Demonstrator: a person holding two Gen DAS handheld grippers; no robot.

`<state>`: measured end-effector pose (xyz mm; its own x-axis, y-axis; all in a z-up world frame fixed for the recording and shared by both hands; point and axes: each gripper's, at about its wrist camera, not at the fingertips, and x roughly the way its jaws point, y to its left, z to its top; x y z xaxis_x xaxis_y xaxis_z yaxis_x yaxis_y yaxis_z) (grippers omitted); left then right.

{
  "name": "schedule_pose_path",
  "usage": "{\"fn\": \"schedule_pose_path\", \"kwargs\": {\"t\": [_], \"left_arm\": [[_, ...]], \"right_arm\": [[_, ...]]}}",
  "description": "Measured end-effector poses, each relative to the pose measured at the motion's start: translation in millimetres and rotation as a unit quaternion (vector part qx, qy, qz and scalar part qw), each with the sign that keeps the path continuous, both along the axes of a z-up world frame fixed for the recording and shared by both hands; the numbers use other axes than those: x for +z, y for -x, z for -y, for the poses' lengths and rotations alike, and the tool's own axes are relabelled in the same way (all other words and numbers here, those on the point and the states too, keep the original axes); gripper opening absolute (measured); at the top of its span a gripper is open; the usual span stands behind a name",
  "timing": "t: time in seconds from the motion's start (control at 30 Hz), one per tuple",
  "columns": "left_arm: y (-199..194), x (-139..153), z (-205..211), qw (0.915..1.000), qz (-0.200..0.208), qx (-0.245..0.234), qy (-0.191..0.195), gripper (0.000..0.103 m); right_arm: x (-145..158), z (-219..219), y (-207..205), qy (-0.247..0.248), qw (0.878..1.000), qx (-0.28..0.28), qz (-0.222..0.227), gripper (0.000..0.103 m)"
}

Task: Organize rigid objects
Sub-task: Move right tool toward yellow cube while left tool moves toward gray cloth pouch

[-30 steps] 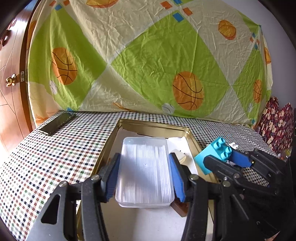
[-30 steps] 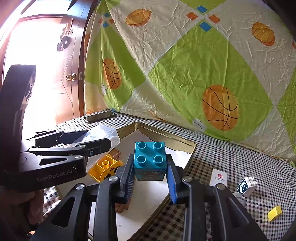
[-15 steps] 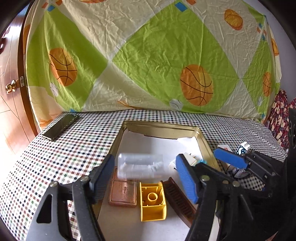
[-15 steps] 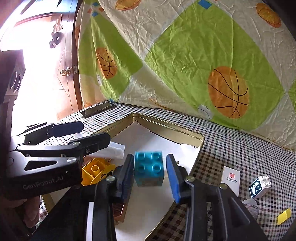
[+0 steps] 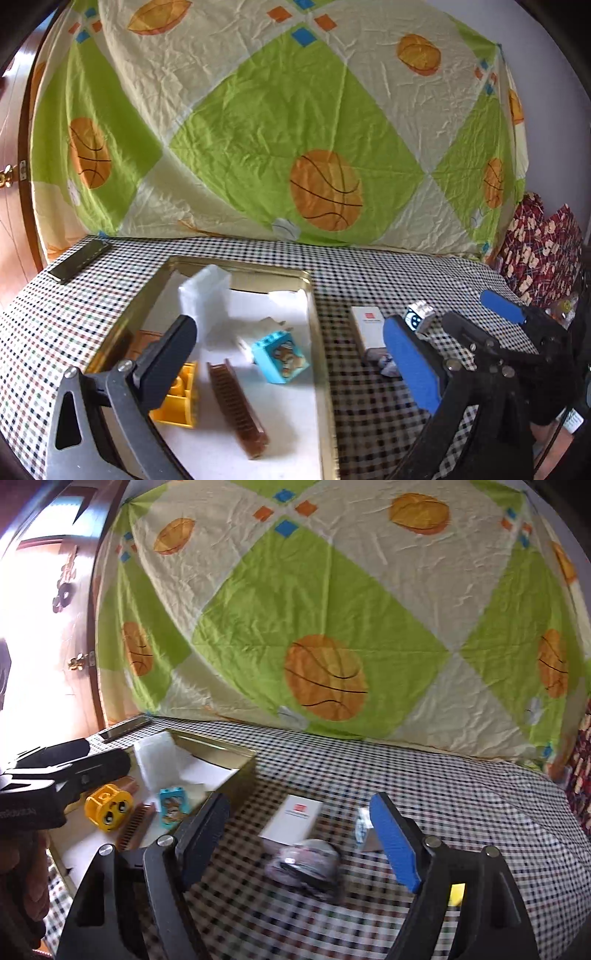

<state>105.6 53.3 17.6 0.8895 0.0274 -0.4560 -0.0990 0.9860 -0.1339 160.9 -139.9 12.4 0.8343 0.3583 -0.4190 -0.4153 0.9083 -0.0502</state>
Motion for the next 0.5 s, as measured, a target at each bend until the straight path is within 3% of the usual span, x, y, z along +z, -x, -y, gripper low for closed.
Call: {"fn": "schedule_pose_path", "kwargs": {"t": [0.23,0.37,0.5], "left_arm": [[-22.8,-13.3,76.2,0.9974,-0.028,-0.059,-0.032,0.103],[-38.7,-23.7,108.4,0.9938,-0.050,-0.084,-0.053,0.103],[-59.2,-35.9,119.5,0.9913,-0.083,-0.093,-0.041,0.102]], "right_arm": [[-21.8,76.7,-46.3,0.010,0.992,-0.103,-0.065,0.081],[-34.4,101.5,-62.4,0.005,0.986,-0.127,-0.106,0.081],[-44.2,107.5,-73.6,0.018,0.981,-0.132,-0.139,0.081]]}}
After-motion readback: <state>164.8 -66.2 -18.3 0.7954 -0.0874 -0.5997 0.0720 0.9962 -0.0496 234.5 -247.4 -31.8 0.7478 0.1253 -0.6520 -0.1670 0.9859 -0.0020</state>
